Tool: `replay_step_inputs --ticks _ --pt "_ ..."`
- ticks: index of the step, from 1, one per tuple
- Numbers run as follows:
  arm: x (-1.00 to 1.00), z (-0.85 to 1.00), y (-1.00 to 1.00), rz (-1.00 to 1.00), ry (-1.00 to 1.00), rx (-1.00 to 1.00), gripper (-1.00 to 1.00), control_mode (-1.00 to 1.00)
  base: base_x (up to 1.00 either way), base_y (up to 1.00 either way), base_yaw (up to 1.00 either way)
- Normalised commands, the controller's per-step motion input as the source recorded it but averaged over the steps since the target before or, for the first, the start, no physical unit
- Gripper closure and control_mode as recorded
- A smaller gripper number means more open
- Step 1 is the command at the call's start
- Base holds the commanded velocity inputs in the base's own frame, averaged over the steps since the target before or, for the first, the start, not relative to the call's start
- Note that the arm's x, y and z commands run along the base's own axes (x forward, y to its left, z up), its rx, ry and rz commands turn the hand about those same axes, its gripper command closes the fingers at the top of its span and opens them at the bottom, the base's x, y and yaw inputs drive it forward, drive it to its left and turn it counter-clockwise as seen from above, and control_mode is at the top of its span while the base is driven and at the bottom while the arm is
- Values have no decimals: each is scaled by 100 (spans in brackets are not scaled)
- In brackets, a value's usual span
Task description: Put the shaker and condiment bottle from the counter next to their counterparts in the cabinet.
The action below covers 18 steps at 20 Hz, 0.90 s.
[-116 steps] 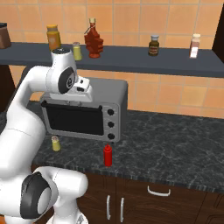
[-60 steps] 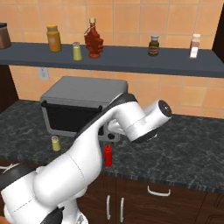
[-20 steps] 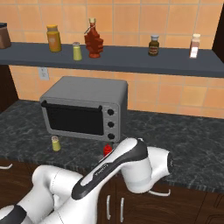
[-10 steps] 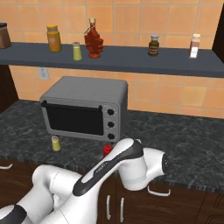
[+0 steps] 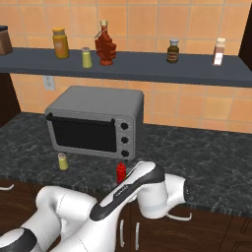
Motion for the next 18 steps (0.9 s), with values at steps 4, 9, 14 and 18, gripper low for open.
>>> replay_step_inputs --ticks 4,9,14,18 --pt "26 -23 16 2 -1 -3 -100 -100 0 0 0" --pt "40 -33 16 0 0 -5 -100 -100 0 0 0" --pt "39 -31 1 0 0 -1 -100 -100 0 0 0" --pt "52 -30 -8 0 0 0 -100 -100 0 0 0"
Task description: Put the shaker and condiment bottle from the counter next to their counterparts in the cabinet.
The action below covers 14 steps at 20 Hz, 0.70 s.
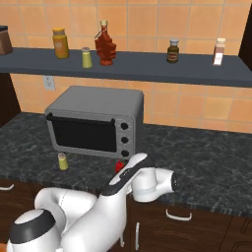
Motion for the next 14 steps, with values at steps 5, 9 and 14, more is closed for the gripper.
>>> replay_step_inputs --ticks 5,9,14 --pt "42 -21 -25 0 0 0 -100 -100 0 0 0" --pt "17 -11 -29 0 0 0 -100 -100 0 0 0" --pt "0 -10 -2 0 -2 0 -100 -100 0 0 0"
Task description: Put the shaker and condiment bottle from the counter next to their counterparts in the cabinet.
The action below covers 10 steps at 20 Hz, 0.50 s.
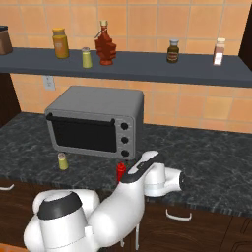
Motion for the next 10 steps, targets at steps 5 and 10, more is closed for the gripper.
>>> replay_step_inputs --ticks 5,10 --pt "-9 -4 6 0 -6 0 -100 -100 0 0 0" --pt "-6 -4 14 0 -4 -1 -100 -100 0 0 0"
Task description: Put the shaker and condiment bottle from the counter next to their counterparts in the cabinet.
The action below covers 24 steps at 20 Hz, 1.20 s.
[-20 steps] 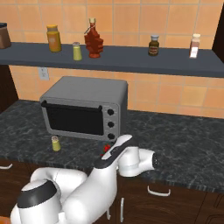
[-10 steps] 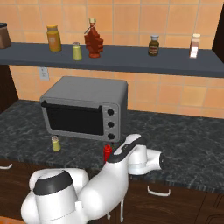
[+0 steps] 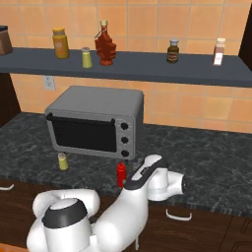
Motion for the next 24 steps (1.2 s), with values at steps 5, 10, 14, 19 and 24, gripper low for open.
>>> replay_step_inputs --ticks 5,10,14,19,24 --pt "0 0 31 0 2 -11 -100 -100 0 0 0" --pt "0 0 16 0 3 -13 -100 -100 0 0 0" --pt "0 0 18 0 4 -15 -100 -100 0 0 0" --pt "0 0 19 0 4 -14 100 -100 0 0 0" --pt "2 2 14 0 4 -9 100 -100 0 0 0"
